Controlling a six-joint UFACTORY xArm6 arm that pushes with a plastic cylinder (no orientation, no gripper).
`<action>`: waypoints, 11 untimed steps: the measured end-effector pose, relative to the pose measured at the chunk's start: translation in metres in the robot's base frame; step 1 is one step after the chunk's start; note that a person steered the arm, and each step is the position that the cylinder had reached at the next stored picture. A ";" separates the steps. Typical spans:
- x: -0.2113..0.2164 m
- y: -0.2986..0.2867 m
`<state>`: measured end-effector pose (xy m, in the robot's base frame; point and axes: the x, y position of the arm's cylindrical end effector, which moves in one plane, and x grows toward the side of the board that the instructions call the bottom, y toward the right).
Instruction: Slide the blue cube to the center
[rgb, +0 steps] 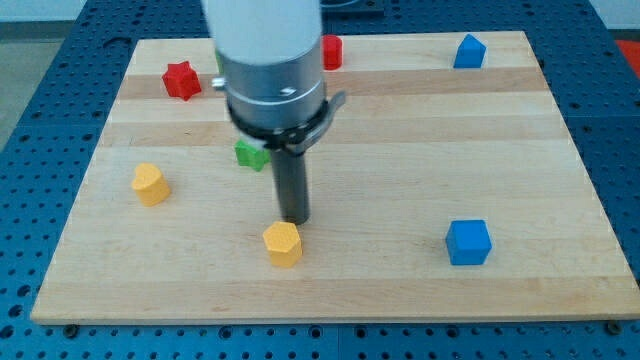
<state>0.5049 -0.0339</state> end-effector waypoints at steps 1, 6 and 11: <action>-0.005 0.043; 0.067 0.204; -0.081 0.097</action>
<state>0.4240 0.0629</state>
